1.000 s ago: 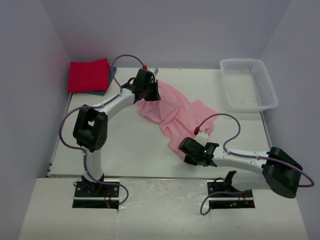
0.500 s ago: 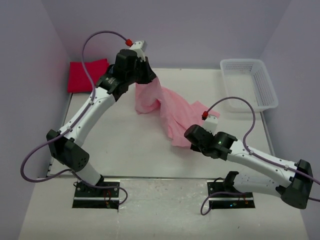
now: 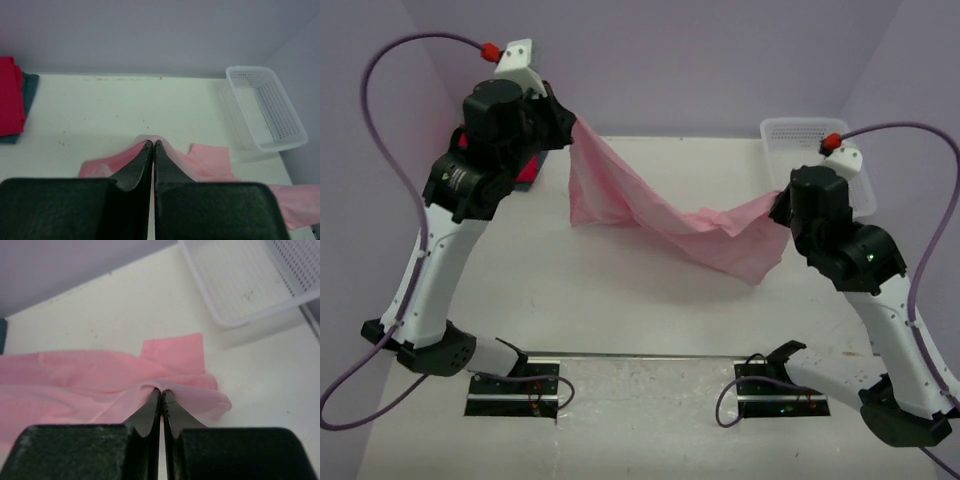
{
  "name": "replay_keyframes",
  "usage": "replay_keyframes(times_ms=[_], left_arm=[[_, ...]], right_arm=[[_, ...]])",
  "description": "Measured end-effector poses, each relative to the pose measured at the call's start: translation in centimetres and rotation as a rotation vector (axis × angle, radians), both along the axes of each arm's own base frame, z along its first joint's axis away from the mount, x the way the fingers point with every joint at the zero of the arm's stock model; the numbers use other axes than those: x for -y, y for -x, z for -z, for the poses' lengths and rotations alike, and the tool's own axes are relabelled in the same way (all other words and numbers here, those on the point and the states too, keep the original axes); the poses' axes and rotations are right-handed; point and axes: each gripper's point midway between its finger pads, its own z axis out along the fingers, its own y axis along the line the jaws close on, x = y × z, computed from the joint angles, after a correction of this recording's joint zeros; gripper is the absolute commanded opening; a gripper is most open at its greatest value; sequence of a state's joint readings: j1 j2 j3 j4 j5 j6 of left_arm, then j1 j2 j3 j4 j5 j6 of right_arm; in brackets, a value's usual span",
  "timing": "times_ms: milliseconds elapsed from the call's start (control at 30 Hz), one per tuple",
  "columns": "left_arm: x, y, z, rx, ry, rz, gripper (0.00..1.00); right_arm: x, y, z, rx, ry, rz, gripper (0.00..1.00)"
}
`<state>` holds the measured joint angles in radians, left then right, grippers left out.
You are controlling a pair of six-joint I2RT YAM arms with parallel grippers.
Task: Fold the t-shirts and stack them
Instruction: Flatten out the tshirt
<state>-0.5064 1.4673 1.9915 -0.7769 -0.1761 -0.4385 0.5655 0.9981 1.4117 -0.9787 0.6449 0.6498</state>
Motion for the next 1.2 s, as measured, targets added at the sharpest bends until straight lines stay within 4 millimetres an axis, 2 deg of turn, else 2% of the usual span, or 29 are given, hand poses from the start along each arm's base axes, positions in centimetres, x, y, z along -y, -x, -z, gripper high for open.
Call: replay_keyframes(times_ms=[133, 200, 367, 500, 633, 733, 833, 933, 1100, 1200], left_arm=[[-4.8, 4.7, -5.4, 0.118, 0.016, -0.097, 0.0], [-7.1, 6.9, -7.1, 0.161, 0.015, -0.147, 0.0], [-11.4, 10.9, -8.4, 0.206, -0.022, -0.24, 0.0], [-13.8, 13.4, -9.4, 0.254, -0.042, -0.279, 0.0], [-15.4, 16.0, -10.8, 0.317, -0.035, -0.284, 0.0], [-16.4, 18.3, -12.1, 0.381, 0.001, -0.27, 0.0], [-17.2, 21.0, -13.8, 0.462, 0.053, -0.243, 0.0], [-17.4, 22.7, -15.8, 0.531, 0.1, -0.213, 0.0], [-16.4, 23.3, -16.7, 0.567, 0.119, -0.144, 0.0], [-15.6, 23.2, -16.9, 0.578, 0.122, -0.107, 0.0]], right_arm=[[2.0, -1.7, -7.5, 0.13, 0.037, 0.031, 0.0], [2.3, -2.4, -10.6, 0.181, 0.072, 0.024, 0.0], [2.2, -3.8, -15.7, 0.258, 0.162, -0.02, 0.0], [2.1, -3.0, -20.0, 0.36, 0.177, -0.076, 0.0], [2.4, 0.5, -25.9, 0.538, 0.138, -0.143, 0.0], [2.7, 4.2, -29.0, 0.661, 0.1, -0.215, 0.0], [2.6, 8.1, -30.7, 0.758, 0.071, -0.316, 0.0], [2.5, 12.2, -32.1, 0.855, 0.047, -0.414, 0.0], [2.3, 17.4, -33.3, 0.97, 0.024, -0.539, 0.0], [1.7, 19.1, -33.6, 1.009, 0.015, -0.604, 0.0]])
